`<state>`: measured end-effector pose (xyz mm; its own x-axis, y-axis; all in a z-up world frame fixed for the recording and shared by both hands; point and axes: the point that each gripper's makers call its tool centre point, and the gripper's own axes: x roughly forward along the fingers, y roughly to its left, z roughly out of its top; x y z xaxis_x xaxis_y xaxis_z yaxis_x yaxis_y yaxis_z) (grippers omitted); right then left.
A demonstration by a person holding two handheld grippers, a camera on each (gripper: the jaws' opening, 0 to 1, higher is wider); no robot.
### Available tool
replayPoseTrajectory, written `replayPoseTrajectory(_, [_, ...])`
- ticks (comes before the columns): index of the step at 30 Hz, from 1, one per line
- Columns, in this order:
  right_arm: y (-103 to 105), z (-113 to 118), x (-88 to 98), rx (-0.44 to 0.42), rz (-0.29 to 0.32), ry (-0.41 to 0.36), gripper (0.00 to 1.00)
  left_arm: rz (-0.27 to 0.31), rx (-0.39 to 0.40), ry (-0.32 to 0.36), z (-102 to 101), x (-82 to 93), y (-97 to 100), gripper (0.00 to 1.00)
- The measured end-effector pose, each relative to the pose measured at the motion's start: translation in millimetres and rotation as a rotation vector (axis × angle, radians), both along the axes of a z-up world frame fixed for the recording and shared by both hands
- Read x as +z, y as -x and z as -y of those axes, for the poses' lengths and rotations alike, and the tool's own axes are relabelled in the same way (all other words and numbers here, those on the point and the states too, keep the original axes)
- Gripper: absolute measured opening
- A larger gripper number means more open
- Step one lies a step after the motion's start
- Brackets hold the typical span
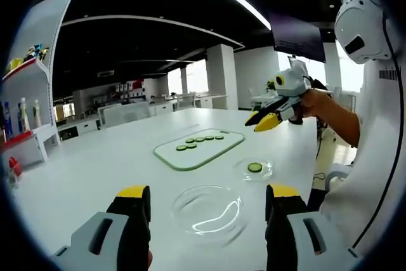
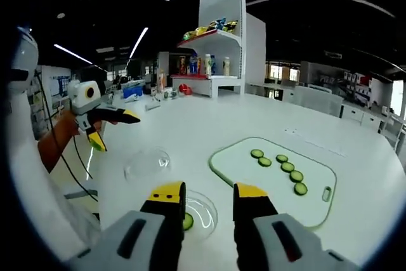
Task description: Open the petri dish lid, add cucumber slices into the petri dish, and close the lid
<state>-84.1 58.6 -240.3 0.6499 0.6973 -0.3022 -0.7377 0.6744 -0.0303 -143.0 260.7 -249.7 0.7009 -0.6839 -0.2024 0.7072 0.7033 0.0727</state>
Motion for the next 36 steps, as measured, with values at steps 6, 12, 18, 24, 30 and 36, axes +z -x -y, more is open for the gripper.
replayPoseTrajectory(6, [0.6,11.7,5.9,-0.038,0.024,0.007,0.30,-0.007,-0.014,0.001,1.4,-3.1,-0.7,0.74])
replayPoseTrajectory(12, [-1.1,36.0,15.8,-0.110,0.079,-0.017,0.33,0.019,-0.017,0.014,1.8,5.0,-5.6,0.74])
replayPoseTrajectory(18, [4.4,64.9,17.6,-0.166,0.108,-0.037,0.36,0.035,0.013,0.052,-0.9,10.0,-15.7,0.74])
replayPoseTrajectory(24, [11.6,91.4,18.1,-0.227,0.106,-0.035,0.36,0.025,0.004,0.058,2.5,4.8,-16.3,0.74])
replayPoseTrajectory(30, [19.1,116.7,20.2,-0.289,0.113,-0.046,0.37,0.029,0.011,0.069,1.0,7.4,-20.4,0.74])
replayPoseTrajectory(36, [22.3,134.6,21.3,-0.337,0.111,-0.045,0.38,0.046,0.018,0.064,-0.4,14.9,-22.3,0.74])
